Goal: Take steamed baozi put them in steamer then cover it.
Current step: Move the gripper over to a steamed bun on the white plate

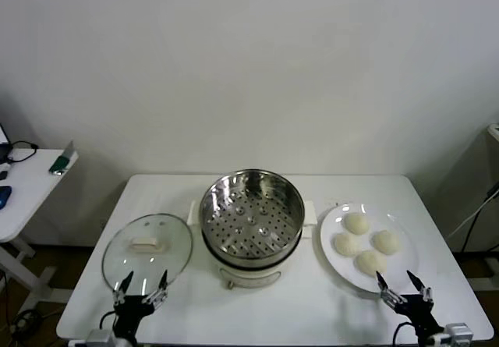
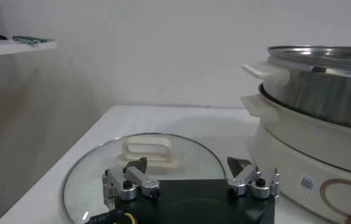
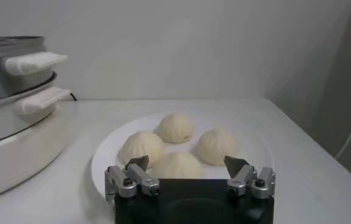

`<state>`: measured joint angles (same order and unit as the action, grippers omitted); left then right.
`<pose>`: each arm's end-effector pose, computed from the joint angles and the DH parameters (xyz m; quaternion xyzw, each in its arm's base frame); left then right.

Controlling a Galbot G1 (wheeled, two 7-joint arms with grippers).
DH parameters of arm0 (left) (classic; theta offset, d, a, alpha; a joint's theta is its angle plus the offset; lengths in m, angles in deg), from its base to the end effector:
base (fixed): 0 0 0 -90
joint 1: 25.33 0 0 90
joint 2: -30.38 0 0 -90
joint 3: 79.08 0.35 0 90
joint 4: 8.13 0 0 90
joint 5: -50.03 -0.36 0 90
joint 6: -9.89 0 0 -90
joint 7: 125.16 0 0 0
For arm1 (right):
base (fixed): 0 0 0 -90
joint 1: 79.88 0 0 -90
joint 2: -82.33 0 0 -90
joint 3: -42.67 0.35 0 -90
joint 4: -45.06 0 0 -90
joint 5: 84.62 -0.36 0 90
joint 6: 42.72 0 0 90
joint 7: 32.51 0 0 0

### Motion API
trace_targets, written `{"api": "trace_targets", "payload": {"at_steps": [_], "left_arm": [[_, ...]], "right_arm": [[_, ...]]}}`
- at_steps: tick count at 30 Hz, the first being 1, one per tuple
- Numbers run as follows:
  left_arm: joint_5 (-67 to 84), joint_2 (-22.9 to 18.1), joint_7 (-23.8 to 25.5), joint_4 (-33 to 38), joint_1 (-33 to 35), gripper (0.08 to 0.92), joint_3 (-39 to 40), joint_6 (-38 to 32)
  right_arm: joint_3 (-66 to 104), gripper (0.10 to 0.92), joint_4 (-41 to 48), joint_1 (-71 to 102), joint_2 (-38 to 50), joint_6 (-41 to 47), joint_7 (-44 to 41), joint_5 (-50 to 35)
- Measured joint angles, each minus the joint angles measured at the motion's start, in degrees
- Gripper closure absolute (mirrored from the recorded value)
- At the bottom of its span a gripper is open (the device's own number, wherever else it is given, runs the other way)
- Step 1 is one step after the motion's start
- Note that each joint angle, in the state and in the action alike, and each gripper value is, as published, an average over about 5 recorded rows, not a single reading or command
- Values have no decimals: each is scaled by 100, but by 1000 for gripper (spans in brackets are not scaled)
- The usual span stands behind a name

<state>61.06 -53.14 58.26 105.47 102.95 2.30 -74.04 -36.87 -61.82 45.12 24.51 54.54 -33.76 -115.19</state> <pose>0.1328 0.0724 -0.3583 0.0171 -0.9850 0.0160 0.1709 0.1774 -0.1837 -0.3372 0.0164 -0.9803 0.0245 0.1951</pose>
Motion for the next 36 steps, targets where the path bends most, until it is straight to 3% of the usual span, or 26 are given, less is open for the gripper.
{"api": "trace_targets", "payload": {"at_steps": [10,21,29,36], "left_arm": [[-26,4,-1,7,-5,177,41,-8],[-44,-8,6,-34,-58,177,41,-23],[-51,-28,16,-8,-20,177,4,-19],[-69,-58,16,-47,-19,177,3,-25]], "right_arm": [[-722,203,577,-1723,1185,799,-780,534],[-4184,203,2070,-5497,2670,354,-3316,1754],[-7176,203,3364,-8466,2775,-558,-5149,2402],[-9076,203,4279,-10064,2389,-868,-5965,2624]]}}
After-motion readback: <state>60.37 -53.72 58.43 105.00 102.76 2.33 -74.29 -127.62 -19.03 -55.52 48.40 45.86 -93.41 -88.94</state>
